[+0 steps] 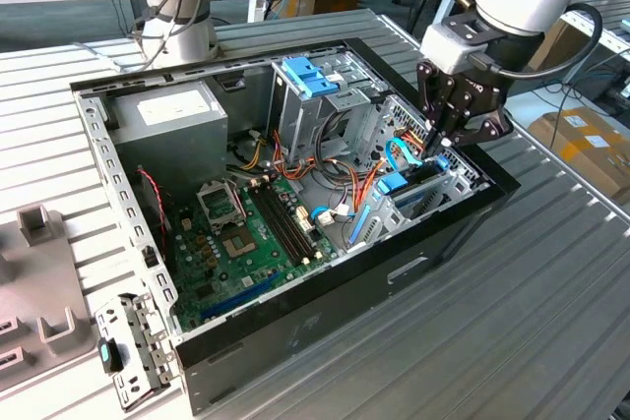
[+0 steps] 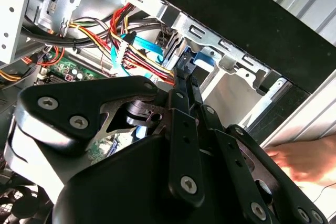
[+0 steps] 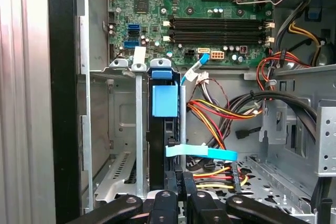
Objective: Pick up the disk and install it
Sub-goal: 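Insert the second disk wire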
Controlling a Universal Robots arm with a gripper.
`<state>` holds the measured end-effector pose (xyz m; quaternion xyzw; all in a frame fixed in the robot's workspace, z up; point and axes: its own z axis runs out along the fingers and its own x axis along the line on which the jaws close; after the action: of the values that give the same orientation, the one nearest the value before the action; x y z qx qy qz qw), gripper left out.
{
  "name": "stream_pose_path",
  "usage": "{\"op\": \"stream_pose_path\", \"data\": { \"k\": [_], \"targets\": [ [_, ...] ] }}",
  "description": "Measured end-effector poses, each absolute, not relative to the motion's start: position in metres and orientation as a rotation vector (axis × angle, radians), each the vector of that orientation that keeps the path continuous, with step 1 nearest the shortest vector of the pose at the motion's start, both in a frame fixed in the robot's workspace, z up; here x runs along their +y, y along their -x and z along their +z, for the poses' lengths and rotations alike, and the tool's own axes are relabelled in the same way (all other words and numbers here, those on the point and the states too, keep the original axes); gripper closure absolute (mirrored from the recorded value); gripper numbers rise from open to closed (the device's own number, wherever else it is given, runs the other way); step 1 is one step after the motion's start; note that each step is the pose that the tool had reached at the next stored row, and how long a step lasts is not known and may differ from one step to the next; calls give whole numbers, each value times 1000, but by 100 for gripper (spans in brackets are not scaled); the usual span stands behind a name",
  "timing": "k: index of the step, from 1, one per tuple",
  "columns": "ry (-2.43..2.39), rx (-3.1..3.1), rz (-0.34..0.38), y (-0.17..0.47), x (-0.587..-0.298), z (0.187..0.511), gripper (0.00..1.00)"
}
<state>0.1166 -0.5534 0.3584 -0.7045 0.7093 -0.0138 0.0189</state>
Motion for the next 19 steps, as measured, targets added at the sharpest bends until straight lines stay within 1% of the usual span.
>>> {"op": "stream_pose_path", "data": {
  "k": [3, 19],
  "targets": [
    [2200, 2216, -13, -117, -553, 358, 84],
    [2201, 2218, -11, -119, -557, 353, 84]
  ]
}}
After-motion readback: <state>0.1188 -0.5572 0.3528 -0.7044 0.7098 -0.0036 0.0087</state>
